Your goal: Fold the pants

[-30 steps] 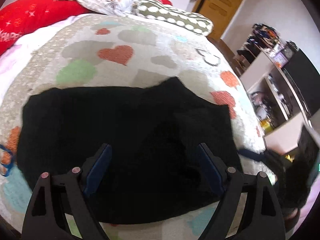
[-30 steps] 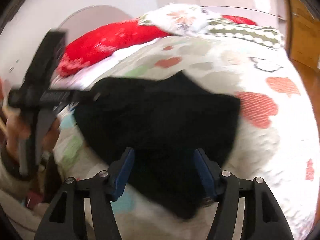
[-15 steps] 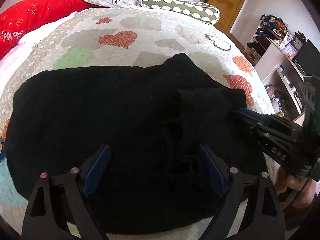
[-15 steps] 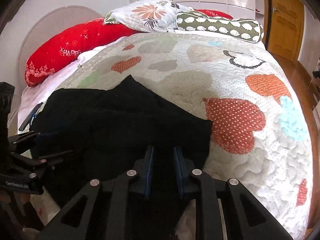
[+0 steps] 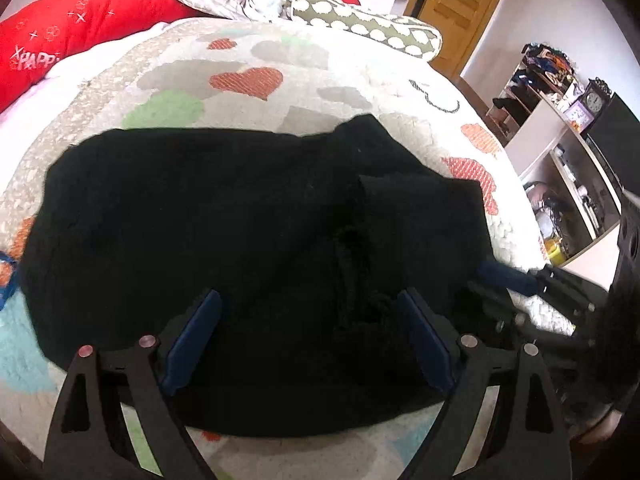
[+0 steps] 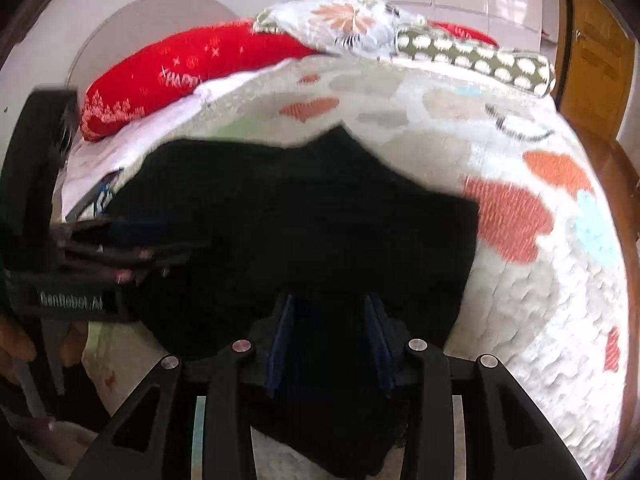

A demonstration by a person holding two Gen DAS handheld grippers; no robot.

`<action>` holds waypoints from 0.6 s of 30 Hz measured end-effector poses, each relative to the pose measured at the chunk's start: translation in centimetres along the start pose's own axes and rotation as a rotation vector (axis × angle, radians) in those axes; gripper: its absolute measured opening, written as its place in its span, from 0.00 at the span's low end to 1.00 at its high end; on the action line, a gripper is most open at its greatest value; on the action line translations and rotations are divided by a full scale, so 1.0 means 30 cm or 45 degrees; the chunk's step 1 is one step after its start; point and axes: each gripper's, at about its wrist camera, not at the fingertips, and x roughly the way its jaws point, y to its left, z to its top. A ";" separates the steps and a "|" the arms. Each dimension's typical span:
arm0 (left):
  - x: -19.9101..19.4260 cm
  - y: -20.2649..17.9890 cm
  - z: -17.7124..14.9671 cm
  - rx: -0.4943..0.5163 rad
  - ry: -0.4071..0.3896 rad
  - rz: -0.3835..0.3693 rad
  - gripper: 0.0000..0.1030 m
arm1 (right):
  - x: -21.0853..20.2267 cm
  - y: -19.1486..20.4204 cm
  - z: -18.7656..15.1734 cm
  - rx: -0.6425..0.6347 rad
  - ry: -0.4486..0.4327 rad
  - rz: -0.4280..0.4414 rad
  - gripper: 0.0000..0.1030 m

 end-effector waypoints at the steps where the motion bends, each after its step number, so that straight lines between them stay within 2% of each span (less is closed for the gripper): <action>1: -0.010 0.003 -0.002 -0.002 -0.010 0.006 0.88 | -0.010 -0.001 0.017 0.004 -0.016 -0.002 0.38; 5: -0.062 0.025 -0.012 0.000 -0.049 0.051 0.88 | -0.014 0.008 0.076 0.042 -0.062 0.049 0.43; 9: -0.103 0.056 -0.017 -0.011 -0.088 0.091 0.88 | 0.062 0.041 0.129 0.029 -0.040 0.051 0.44; 13: -0.131 0.092 -0.025 -0.038 -0.110 0.109 0.88 | 0.169 0.064 0.141 0.034 0.031 0.080 0.56; 18: -0.152 0.138 -0.035 -0.082 -0.128 0.126 0.88 | 0.124 0.089 0.158 0.001 0.028 0.057 0.57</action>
